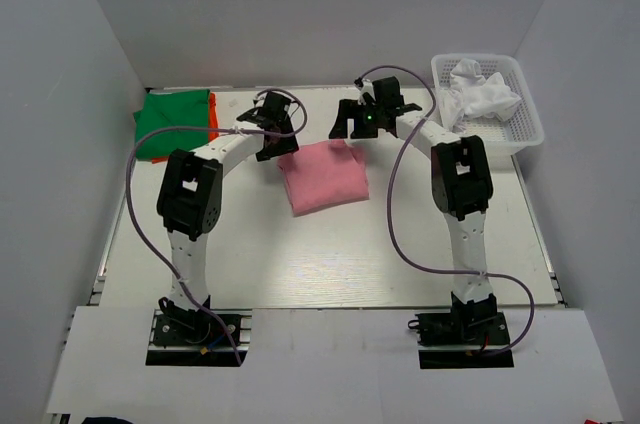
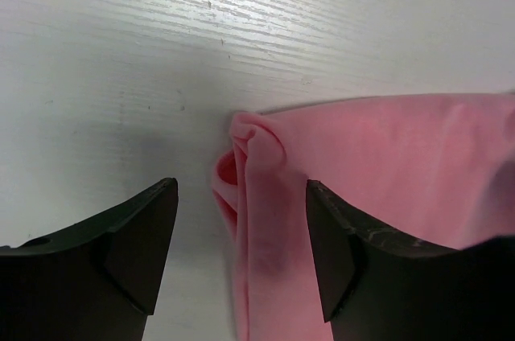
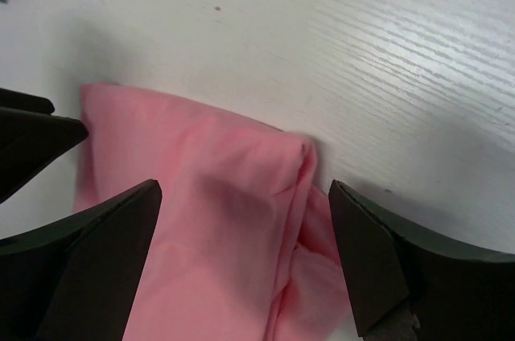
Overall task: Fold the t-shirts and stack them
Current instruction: Fold the long partially folded tshirt into a neat square
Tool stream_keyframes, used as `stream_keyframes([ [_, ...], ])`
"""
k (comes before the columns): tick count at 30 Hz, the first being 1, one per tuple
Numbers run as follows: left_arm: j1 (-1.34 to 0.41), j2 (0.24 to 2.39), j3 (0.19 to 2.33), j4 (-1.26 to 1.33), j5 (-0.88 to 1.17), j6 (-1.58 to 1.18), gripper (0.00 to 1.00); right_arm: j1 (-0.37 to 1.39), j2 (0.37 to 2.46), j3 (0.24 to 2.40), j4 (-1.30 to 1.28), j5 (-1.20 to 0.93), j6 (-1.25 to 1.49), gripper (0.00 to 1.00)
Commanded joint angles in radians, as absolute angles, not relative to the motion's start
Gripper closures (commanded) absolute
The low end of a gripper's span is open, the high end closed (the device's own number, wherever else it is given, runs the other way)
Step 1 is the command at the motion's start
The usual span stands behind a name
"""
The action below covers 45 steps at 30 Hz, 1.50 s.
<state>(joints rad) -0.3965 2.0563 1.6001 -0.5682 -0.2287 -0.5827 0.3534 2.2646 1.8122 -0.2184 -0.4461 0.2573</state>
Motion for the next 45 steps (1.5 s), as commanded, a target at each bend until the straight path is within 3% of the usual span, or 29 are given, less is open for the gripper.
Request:
stream_keyframes([
  [1, -0.399, 2.057, 1.635, -0.549, -0.215, -0.578, 0.26, 0.354, 2.29, 1.87, -0.155, -0.442, 0.239, 0.1],
  [6, -0.399, 2.098, 1.644, -0.517, -0.224, -0.578, 0.35, 0.354, 2.329, 1.856, -0.091, -0.422, 0.261, 0.1],
  [8, -0.399, 2.112, 1.644, -0.517, -0.224, -0.578, 0.45, 0.353, 2.347, 1.864, -0.089, -0.437, 0.275, 0.12],
  [12, -0.399, 2.146, 1.672, -0.517, -0.215, -0.578, 0.62, 0.354, 2.399, 1.893, -0.097, -0.481, 0.298, 0.32],
  [13, -0.399, 2.146, 1.672, -0.517, -0.204, -0.578, 0.64, 0.353, 2.405, 1.905, -0.097, -0.492, 0.311, 0.41],
  [15, -0.399, 2.146, 1.672, -0.506, -0.195, -0.578, 0.65, 0.357, 2.425, 1.916, -0.1, -0.489, 0.316, 0.43],
  [18, -0.399, 2.146, 1.672, -0.506, -0.195, -0.578, 0.69, 0.354, 2.442, 1.931, -0.103, -0.5, 0.327, 0.6],
  [19, -0.399, 2.146, 1.672, -0.506, -0.195, -0.587, 0.72, 0.351, 2.447, 1.931, -0.097, -0.508, 0.328, 0.69],
  [20, -0.399, 2.146, 1.672, -0.515, -0.195, -0.588, 0.75, 0.351, 2.442, 1.93, -0.095, -0.512, 0.336, 0.86],
  [22, -0.399, 2.125, 1.672, -0.515, -0.195, -0.588, 0.86, 0.356, 2.431, 1.93, -0.087, -0.511, 0.339, 1.0],
  [26, -0.399, 2.077, 1.672, -0.525, -0.216, -0.597, 1.0, 0.359, 2.385, 1.914, -0.078, -0.491, 0.324, 1.0],
  [45, -0.428, 1.779, 1.454, -0.288, -0.063, -0.546, 1.0, 0.357, 1.886, 1.41, 0.147, -0.342, 0.344, 1.0],
])
